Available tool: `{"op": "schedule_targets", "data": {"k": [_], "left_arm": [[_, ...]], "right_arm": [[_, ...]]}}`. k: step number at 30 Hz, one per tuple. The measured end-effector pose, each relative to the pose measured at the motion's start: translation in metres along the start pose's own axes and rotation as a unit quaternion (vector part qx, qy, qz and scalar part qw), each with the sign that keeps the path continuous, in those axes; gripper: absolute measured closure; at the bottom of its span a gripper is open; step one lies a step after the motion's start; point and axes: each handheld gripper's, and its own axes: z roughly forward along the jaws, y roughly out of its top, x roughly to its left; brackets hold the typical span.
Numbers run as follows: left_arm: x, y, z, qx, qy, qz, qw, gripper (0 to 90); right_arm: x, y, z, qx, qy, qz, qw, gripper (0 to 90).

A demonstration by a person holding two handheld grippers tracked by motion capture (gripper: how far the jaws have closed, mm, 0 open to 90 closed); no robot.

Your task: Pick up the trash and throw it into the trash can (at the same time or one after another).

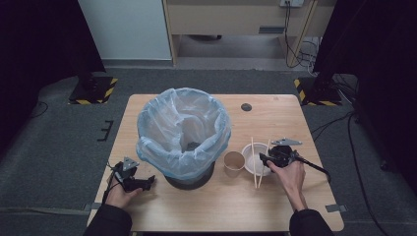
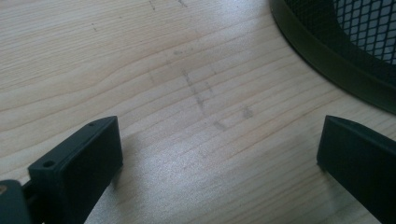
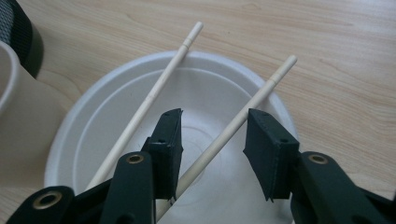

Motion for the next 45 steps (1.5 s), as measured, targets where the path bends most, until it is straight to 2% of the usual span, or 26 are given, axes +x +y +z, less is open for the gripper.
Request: {"op": "schedule_targets", "data": {"k": [2,5,20,26,33,35,36,37,40,44,45], "left_arm": [[0.000,0.000,0.000,0.000,0.000,0.000,1.0000,0.0],[0.000,0.000,0.000,0.000,0.000,0.000,1.0000,0.0],[0.000,0.000,0.000,0.000,0.000,0.000,1.0000,0.0],[0.000,0.000,0.000,0.000,0.000,0.000,1.0000,0.0],[0.000,0.000,0.000,0.000,0.000,0.000,1.0000,0.0],[0.000,0.000,0.000,0.000,0.000,0.000,1.0000,0.0],[0.000,0.000,0.000,0.000,0.000,0.000,1.0000,0.0],[0.000,0.000,0.000,0.000,0.000,0.000,1.0000,0.0],[0.000,0.000,0.000,0.000,0.000,0.000,1.0000,0.0],[0.000,0.000,0.000,0.000,0.000,0.000,1.0000,0.0],[0.000,0.000,0.000,0.000,0.000,0.000,1.0000,0.0]], "right_arm": [[0.001,-0.001,0.002,0.008,-0.004,-0.005,1.0000,58.1],[0.001,-0.002,0.004,0.008,-0.002,0.002,1.0000,61.3],[-0.002,-0.001,0.000,0.012,0.000,0.013,0.9998,84.8],[-0.004,0.001,-0.004,0.007,0.003,0.020,0.9998,85.6],[-0.009,0.009,-0.017,-0.022,0.016,0.032,0.9991,85.7],[-0.013,0.012,-0.023,-0.038,0.024,0.035,0.9984,85.7],[-0.016,0.015,-0.029,-0.051,0.032,0.045,0.9972,85.7],[-0.016,0.015,-0.029,-0.051,0.032,0.045,0.9972,85.7],[-0.020,0.020,-0.039,-0.078,0.049,0.057,0.9941,85.7],[-0.025,0.026,-0.052,-0.113,0.071,0.073,0.9884,85.7],[-0.027,0.029,-0.058,-0.129,0.083,0.081,0.9849,85.8]]}}
